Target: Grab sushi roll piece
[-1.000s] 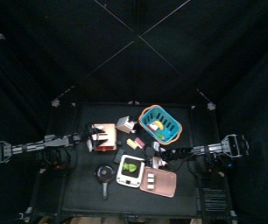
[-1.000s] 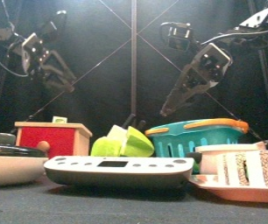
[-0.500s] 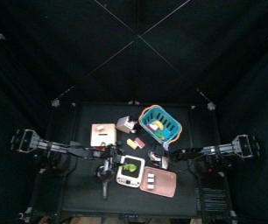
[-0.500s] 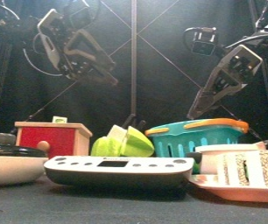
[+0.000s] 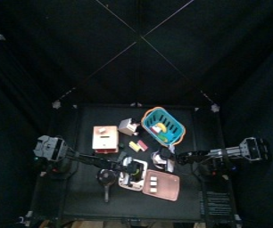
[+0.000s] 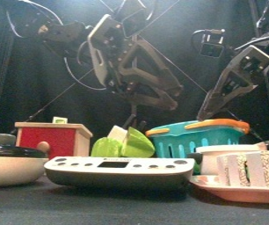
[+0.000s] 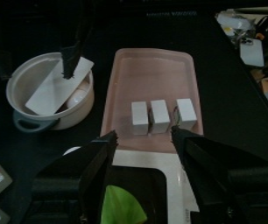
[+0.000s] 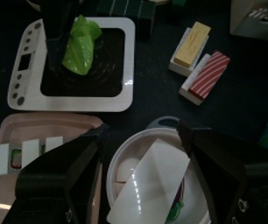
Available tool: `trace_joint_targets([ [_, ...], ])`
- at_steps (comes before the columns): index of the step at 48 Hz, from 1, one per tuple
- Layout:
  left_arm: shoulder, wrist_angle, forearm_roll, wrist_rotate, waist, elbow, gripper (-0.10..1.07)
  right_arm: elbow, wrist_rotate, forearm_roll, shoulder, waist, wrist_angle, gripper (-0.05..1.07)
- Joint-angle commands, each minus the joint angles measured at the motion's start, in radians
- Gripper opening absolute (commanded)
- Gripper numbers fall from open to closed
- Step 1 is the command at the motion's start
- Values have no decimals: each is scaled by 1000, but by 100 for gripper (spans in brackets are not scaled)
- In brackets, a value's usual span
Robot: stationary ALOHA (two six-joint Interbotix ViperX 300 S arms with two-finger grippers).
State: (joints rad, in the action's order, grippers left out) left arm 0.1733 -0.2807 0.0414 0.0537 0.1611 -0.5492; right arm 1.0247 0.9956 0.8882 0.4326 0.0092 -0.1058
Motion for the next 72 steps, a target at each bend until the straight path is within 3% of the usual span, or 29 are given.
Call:
trace_joint_targets([
  [1,31,-5,3,-2,9,64,89,-5,0,-9,21,2,0,95],
  [13,126,12,0,-2,5,141,88,0,0,-28,23,2,-28,95],
  [32,206,89,-46,2,3,216,88,2,0,-35,29,2,-44,95],
  [41,215,135,-48,2,3,239,88,0,-2,-35,29,2,-44,95],
  [72,241,138,-46,2,-28,270,87,-2,-2,-35,31,2,-43,95],
])
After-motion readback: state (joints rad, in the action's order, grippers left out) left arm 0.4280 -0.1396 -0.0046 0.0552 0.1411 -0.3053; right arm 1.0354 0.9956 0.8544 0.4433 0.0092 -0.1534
